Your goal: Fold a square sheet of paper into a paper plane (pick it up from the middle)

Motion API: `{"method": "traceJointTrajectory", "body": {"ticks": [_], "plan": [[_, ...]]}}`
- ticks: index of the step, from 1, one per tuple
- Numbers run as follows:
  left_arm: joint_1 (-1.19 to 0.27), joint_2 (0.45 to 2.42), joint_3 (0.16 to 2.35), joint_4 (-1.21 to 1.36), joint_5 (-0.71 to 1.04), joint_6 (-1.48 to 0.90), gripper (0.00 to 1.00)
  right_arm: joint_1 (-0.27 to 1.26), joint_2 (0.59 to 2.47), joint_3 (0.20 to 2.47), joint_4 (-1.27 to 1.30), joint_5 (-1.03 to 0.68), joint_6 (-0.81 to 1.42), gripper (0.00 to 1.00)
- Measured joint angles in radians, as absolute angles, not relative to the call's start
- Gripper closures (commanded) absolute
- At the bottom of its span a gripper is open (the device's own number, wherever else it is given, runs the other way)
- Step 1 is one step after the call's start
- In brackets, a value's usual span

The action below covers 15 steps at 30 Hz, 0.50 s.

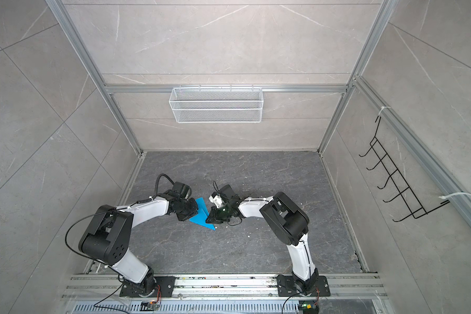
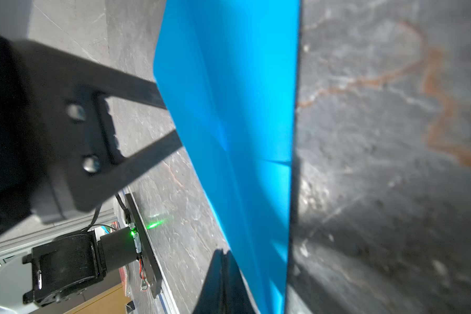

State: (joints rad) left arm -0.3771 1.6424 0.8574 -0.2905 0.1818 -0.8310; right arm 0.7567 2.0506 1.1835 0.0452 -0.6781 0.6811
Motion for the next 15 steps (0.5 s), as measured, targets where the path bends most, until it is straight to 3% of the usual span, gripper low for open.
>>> {"method": "traceJointTrajectory", "body": {"ticks": [15], "plan": [[-0.377, 1.607, 0.864, -0.310, 0.161, -0.831, 0.90, 0.751, 2.113, 1.310, -0.037, -0.625, 0.677, 0.94]]}}
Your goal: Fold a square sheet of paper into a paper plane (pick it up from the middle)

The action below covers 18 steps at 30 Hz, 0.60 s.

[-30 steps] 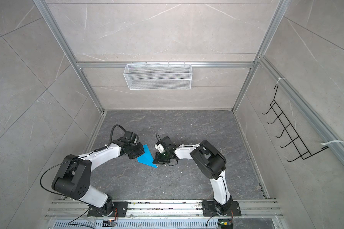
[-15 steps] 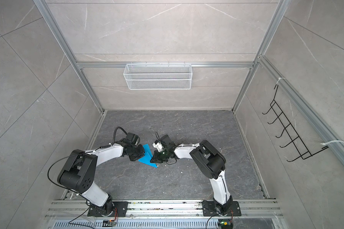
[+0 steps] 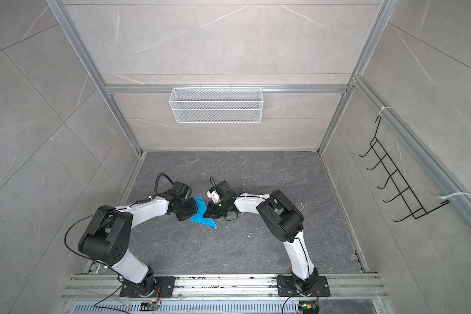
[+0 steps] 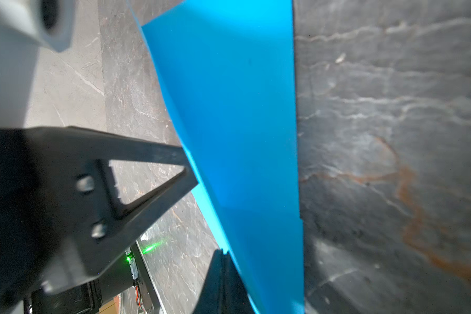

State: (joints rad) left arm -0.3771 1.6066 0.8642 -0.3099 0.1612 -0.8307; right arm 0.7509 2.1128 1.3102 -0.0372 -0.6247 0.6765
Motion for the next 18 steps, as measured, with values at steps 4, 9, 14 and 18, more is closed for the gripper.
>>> {"method": "traceJointTrajectory", "body": {"ticks": [4, 9, 14, 18], "plan": [[-0.377, 1.527, 0.864, -0.301, 0.169, -0.828, 0.89, 0.746, 2.113, 1.310, -0.038, -0.625, 0.677, 0.94], [-0.377, 1.515, 0.870, -0.260, 0.207, -0.821, 0.87, 0.743, 2.113, 1.310, -0.038, -0.625, 0.677, 0.94], [-0.377, 1.620, 0.914, -0.247, 0.225, -0.817, 0.87, 0.742, 2.113, 1.310, -0.039, -0.625, 0.677, 0.94], [-0.377, 1.690, 0.946, -0.238, 0.228, -0.817, 0.87, 0.739, 2.113, 1.310, -0.043, -0.626, 0.677, 0.94]]}}
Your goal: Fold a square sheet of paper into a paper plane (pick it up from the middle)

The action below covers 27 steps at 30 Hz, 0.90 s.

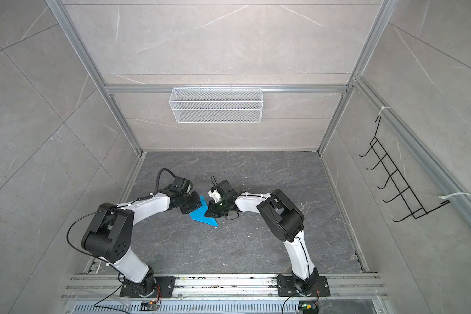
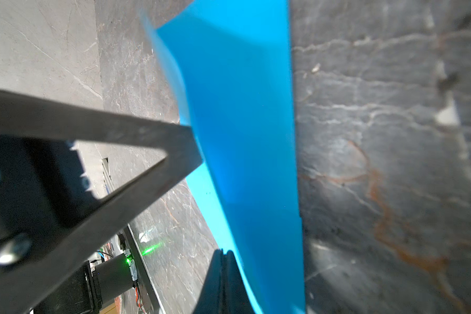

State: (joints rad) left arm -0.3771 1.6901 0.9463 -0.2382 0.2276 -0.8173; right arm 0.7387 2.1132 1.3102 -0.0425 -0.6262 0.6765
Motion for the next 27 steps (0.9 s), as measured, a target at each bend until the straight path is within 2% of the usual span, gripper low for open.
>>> {"method": "traceJointTrajectory", "body": {"ticks": [19, 27], "plan": [[-0.377, 1.755, 0.965, -0.261, 0.210, -0.817, 0.88, 0.723, 2.135, 1.354, -0.109, -0.590, 0.677, 0.94], [-0.377, 1.651, 0.942, -0.233, 0.233, -0.795, 0.84, 0.715, 2.158, 1.354, -0.105, -0.603, 0.677, 0.94]]}}
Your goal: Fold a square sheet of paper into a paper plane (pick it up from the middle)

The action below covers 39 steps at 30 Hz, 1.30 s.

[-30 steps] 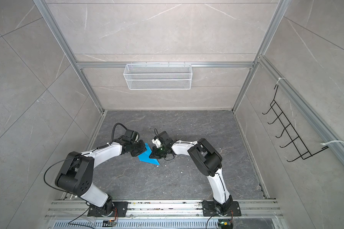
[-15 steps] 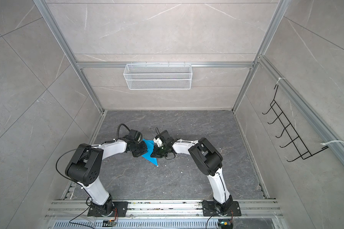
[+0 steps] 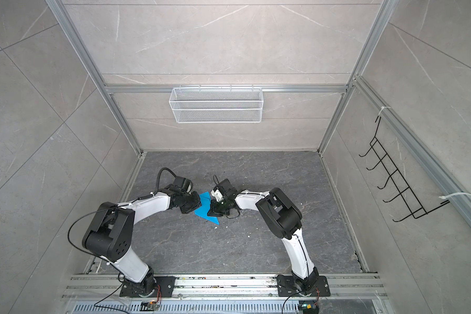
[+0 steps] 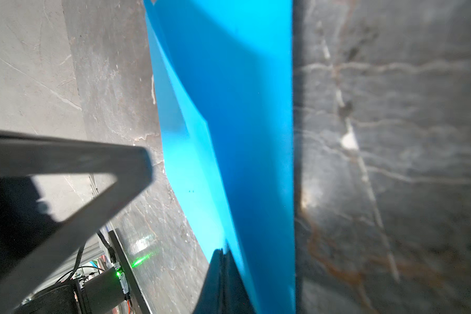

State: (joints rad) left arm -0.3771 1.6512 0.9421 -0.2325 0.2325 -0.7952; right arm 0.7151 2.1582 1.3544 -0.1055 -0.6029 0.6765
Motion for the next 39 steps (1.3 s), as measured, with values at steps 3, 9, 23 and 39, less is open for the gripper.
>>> {"method": "traceJointTrajectory", "body": {"ticks": [3, 9, 23, 39], "plan": [[-0.377, 1.649, 0.942, -0.194, 0.267, -0.789, 0.83, 0.713, 2.160, 1.354, -0.103, -0.609, 0.677, 0.95], [-0.377, 1.744, 0.974, -0.178, 0.298, -0.786, 0.84, 0.711, 2.165, 1.354, -0.096, -0.620, 0.677, 0.95], [-0.378, 1.843, 1.050, -0.226, 0.270, -0.785, 0.90, 0.703, 2.151, 1.328, -0.050, -0.640, 0.685, 0.93], [-0.382, 1.843, 1.051, -0.232, 0.257, -0.783, 0.90, 0.686, 2.154, 1.343, -0.062, -0.617, 0.706, 0.94]]}}
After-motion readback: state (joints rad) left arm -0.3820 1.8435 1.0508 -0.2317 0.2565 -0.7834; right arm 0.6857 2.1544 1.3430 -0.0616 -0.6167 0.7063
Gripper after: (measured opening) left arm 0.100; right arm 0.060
